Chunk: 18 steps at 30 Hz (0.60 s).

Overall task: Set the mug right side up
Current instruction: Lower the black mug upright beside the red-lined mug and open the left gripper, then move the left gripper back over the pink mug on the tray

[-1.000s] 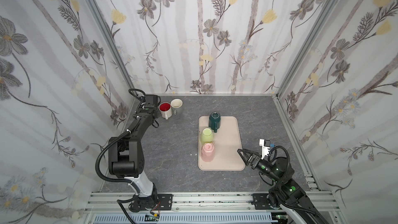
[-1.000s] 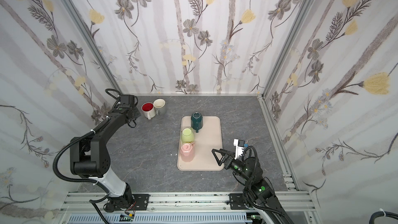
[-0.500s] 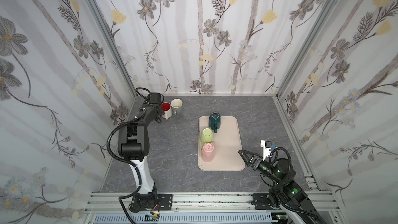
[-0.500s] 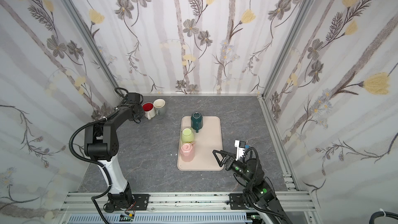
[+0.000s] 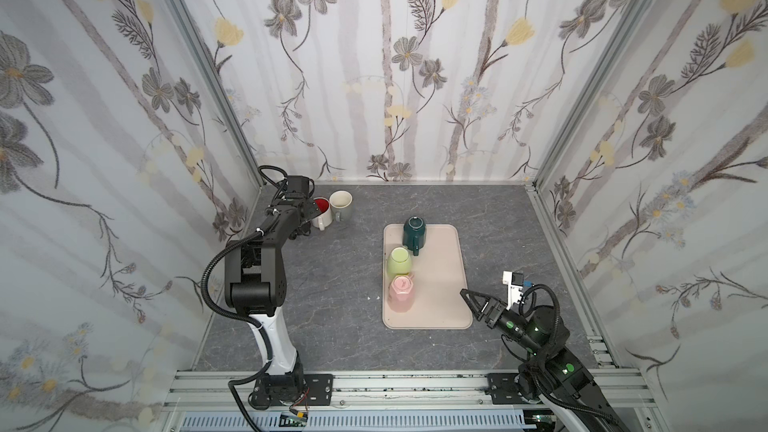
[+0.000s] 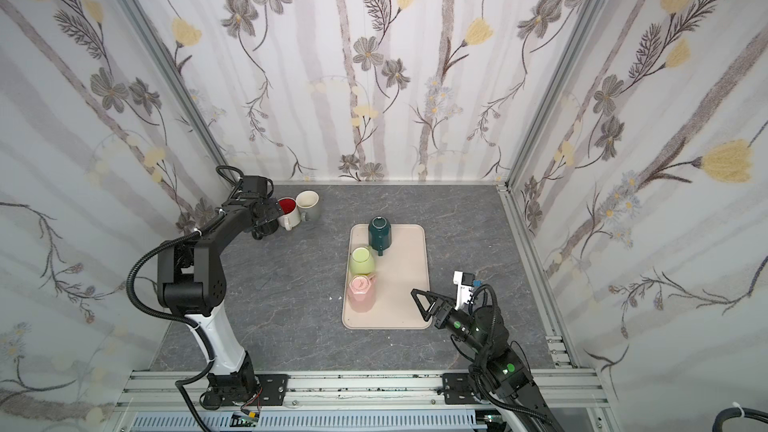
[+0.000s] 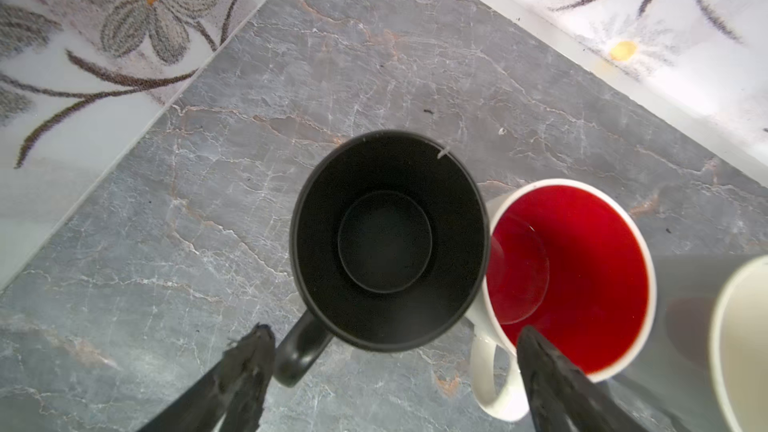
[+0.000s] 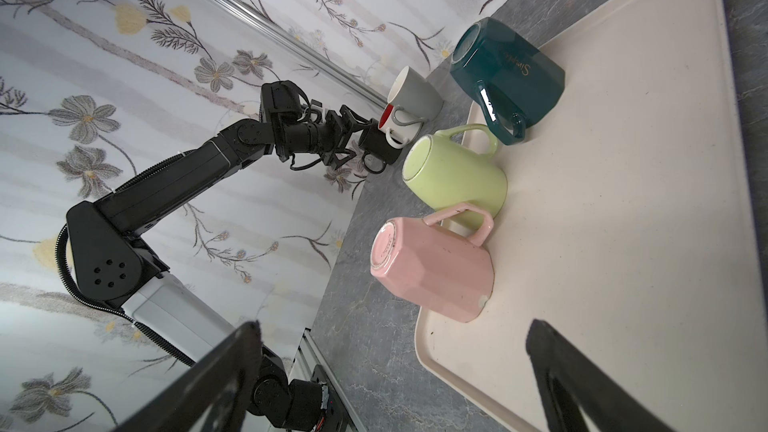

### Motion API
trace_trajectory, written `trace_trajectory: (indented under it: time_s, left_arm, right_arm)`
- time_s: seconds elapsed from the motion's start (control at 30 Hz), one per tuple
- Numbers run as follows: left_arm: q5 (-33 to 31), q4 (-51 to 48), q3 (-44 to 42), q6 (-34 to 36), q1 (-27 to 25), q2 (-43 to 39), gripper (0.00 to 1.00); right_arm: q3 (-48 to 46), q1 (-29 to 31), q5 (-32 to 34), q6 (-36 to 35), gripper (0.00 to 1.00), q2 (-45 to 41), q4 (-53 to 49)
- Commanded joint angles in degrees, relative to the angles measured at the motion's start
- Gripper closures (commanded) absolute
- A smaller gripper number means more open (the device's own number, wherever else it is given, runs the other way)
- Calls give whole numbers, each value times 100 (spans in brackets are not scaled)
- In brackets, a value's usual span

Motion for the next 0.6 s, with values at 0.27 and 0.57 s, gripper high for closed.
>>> trace_trajectory:
  time_s: [0.27,0.57]
  left_arm:
    - [-398,-506,-399,316,-434,-1022,0]
    - [-338,-670,-1340,161,-1485,-2709,0]
  right_arm:
    - [492,-1,199,-697,0,328,-956]
    - [1032,-3,554,-1603,0,1194,-1608]
